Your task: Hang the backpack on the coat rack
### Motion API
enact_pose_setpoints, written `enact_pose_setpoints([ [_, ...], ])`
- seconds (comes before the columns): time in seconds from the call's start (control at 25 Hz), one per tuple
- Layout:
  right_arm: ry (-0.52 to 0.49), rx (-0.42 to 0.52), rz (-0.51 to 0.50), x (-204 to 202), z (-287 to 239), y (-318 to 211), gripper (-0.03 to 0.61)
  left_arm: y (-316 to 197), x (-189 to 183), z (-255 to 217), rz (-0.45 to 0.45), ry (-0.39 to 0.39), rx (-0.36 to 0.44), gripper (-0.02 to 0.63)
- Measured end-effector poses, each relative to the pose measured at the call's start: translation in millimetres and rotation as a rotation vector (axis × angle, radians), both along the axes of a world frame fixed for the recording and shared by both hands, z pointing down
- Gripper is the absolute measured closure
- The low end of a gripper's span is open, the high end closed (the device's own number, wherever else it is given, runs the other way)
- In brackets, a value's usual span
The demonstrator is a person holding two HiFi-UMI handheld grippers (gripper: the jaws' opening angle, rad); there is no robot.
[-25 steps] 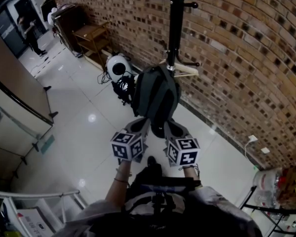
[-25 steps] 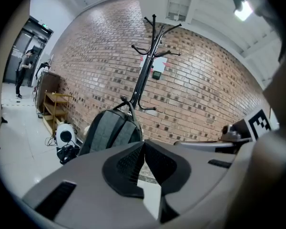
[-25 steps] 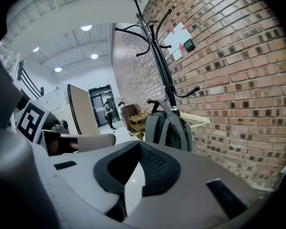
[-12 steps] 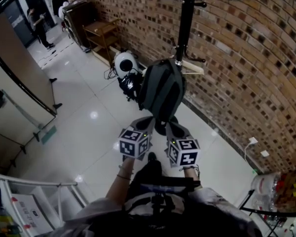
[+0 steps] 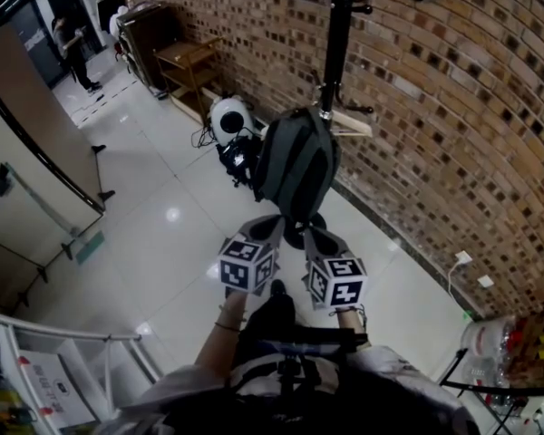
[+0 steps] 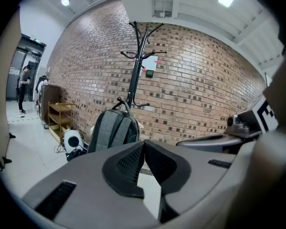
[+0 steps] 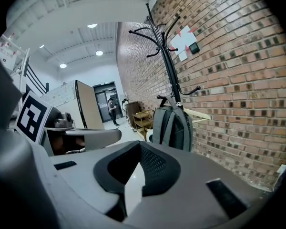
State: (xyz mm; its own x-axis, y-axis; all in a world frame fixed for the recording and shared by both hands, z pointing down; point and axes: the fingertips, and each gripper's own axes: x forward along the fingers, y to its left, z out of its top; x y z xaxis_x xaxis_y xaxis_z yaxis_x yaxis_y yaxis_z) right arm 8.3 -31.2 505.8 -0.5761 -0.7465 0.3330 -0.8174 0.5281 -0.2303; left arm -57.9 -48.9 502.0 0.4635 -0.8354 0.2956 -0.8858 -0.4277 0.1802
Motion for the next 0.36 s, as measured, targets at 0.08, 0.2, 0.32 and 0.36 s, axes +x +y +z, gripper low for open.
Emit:
enact_pose_setpoints([
  [0.08, -0.001, 0.004, -0.002, 0.3, -1.4, 1.4, 0.568, 1.4, -0.7, 0.3, -0.005, -0.001, -0.002, 0.612],
  [0.2, 0.0, 0.012, -0.005, 0.4, -2.9, 2.9, 0.568, 3.5, -0.7, 0.1, -0.01, 0.001, -0.001, 0.612],
  [0.32, 0.0, 0.013, -0.007, 1.6, -3.2, 3.5, 0.568, 4.8, 1.2, 0.9, -0.01, 0.002, -0.002, 0.612],
  [0.36, -0.001, 0.013, -0.007, 2.0, -3.2, 3.7, 0.568, 5.2, 1.8, 1.4, -0.01, 0.001, -0.003, 0.612],
])
